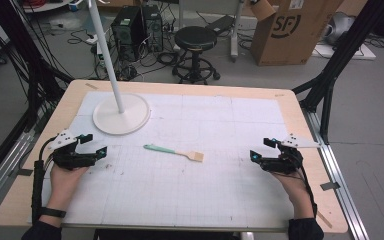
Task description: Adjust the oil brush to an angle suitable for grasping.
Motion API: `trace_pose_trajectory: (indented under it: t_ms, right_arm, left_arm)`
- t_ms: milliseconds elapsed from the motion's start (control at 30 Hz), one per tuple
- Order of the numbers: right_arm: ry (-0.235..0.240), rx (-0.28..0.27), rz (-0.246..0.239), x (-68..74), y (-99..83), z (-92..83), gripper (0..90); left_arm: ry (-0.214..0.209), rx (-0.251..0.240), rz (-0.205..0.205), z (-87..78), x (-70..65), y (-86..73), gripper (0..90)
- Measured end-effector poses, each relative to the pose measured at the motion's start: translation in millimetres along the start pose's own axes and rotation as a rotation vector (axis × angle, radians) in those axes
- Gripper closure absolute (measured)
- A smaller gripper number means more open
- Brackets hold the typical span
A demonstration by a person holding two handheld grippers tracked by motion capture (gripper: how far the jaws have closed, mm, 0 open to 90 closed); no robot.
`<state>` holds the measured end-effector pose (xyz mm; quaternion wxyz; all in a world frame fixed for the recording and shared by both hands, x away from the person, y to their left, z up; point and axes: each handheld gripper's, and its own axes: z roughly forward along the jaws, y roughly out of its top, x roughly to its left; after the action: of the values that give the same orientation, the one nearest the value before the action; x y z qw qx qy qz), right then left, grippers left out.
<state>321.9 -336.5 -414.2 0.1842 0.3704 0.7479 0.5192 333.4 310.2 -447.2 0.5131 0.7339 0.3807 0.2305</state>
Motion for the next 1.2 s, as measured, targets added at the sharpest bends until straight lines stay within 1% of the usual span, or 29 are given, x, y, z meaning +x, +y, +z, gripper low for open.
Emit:
trace_pose_trajectory:
  t_ms: [433, 533, 633, 667, 700, 767, 833, 900, 967, 1000, 1033, 1067, 1100, 1133, 1167, 1200]
  right_arm:
    - [-0.002, 0.003, -0.007, 0.7, -0.1, 1.2, 18.2]
    - [-0.001, 0.004, -0.003, 0.7, -0.1, 0.8, 18.2]
    - [0.0, 0.002, -0.001, 0.2, -0.1, 0.3, 18.2]
    - [-0.001, -0.001, -0.004, -0.1, 0.0, 0.1, 18.2]
    - [-0.003, 0.002, -0.001, 0.0, 0.1, -0.4, 18.2]
    - [-0.004, -0.005, -0.001, -0.5, 0.3, -0.7, 18.2]
    - [-0.005, -0.007, 0.004, -1.1, 0.3, -1.4, 18.3]
    - [-0.007, -0.011, 0.007, -2.0, 0.5, -1.8, 18.2]
    - [-0.009, -0.015, 0.013, -2.6, 0.6, -2.3, 18.2]
    - [-0.013, -0.02, 0.008, -3.5, 0.8, -2.4, 18.3]
    - [-0.012, -0.022, 0.014, -3.4, 0.9, -2.8, 18.3]
    - [-0.015, -0.022, 0.013, -3.9, 1.1, -3.3, 18.3]
    - [-0.014, -0.025, 0.016, -3.9, 1.3, -3.7, 18.3]
    - [-0.016, -0.029, 0.015, -4.4, 1.6, -3.9, 18.3]
    - [-0.015, -0.028, 0.025, -4.0, 1.8, -4.6, 18.3]
    - [-0.015, -0.032, 0.021, -4.7, 2.0, -5.0, 18.3]
  left_arm:
    - [-0.004, 0.001, 0.006, -0.1, -0.5, 0.0, 19.2]
    - [-0.002, 0.001, 0.004, 0.0, -0.4, 0.0, 21.3]
    - [-0.004, 0.003, 0.028, 0.6, -2.7, 0.4, 28.9]
    - [-0.004, 0.003, 0.028, 0.6, -2.7, 0.4, 32.1]
    - [-0.005, 0.008, 0.053, 0.7, -4.8, 0.8, 34.7]
    - [0.001, 0.014, 0.061, 1.1, -7.0, 1.2, 38.9]
    - [-0.022, 0.026, 0.046, 0.3, -10.7, 2.8, 46.0]
    - [-0.051, 0.036, 0.044, 0.0, -14.8, 5.4, 56.9]
    - [-0.059, 0.049, 0.051, 1.9, -20.9, 7.8, 63.3]
    - [-0.059, 0.049, 0.051, 1.9, -20.9, 7.8, 65.2]
    - [-0.089, 0.046, 0.04, 4.3, -25.9, 9.1, 69.3]
    - [-0.089, 0.046, 0.04, 4.3, -25.9, 9.1, 72.7]
    - [-0.109, 0.05, 0.028, 7.8, -30.4, 10.8, 75.5]
    - [-0.109, 0.05, 0.028, 7.8, -30.4, 10.8, 77.4]
    - [-0.121, 0.071, 0.045, 12.8, -35.1, 13.4, 79.7]
    - [-0.126, 0.077, 0.052, 15.5, -37.8, 14.8, 81.8]
